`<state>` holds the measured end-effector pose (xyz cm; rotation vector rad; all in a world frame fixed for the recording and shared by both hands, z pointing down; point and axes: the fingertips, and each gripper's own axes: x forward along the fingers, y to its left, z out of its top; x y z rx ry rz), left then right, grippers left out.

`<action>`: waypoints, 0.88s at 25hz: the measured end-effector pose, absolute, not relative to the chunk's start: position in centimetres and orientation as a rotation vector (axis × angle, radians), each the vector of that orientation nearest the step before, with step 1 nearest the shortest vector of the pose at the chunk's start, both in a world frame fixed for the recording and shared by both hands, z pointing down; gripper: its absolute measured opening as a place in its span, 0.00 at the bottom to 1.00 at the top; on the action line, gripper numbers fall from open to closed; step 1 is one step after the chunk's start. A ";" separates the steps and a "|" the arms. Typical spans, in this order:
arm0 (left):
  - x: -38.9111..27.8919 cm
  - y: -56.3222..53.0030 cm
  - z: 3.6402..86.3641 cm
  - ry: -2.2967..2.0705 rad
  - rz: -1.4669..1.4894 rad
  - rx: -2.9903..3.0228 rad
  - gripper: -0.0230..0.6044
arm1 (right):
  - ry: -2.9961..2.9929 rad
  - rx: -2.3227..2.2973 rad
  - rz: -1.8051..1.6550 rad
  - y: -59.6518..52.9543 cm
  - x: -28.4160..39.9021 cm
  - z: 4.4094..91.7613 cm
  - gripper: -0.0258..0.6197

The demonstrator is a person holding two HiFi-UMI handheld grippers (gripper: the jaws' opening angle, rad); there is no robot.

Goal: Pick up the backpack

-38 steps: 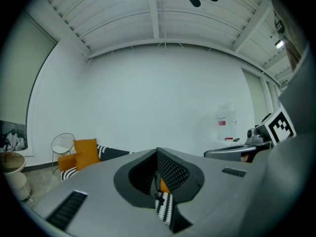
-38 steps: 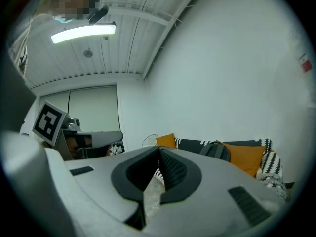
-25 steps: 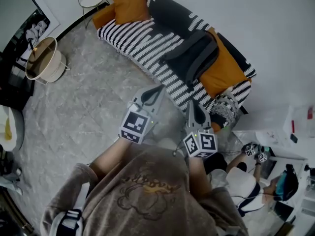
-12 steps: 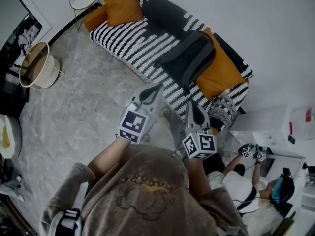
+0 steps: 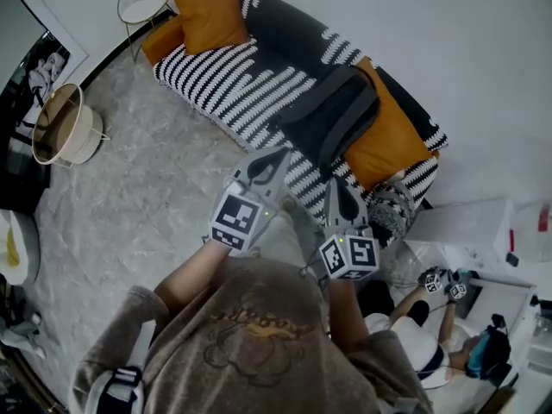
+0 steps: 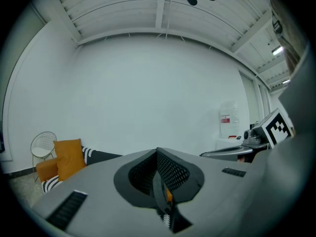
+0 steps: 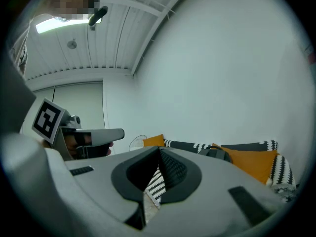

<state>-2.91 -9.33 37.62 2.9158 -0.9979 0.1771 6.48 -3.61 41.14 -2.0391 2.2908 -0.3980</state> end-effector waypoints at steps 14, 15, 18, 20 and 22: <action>3.8 -19.6 38.0 -0.947 0.180 2.912 0.04 | 2.275 -2.049 -0.452 -13.7 13.4 41.7 0.05; 4.4 -20.3 38.1 -0.943 0.179 2.916 0.04 | 2.275 -2.048 -0.453 -14.4 14.0 41.7 0.05; 6.2 -22.3 38.1 -0.942 0.180 2.923 0.04 | 2.283 -2.040 -0.439 -16.5 15.7 41.7 0.05; 7.3 -23.6 38.2 -0.935 0.175 2.922 0.04 | 2.285 -2.034 -0.427 -18.0 16.7 41.7 0.05; 8.2 -24.8 38.3 -0.924 0.158 2.916 0.04 | 2.295 -2.027 -0.405 -19.3 17.5 41.5 0.05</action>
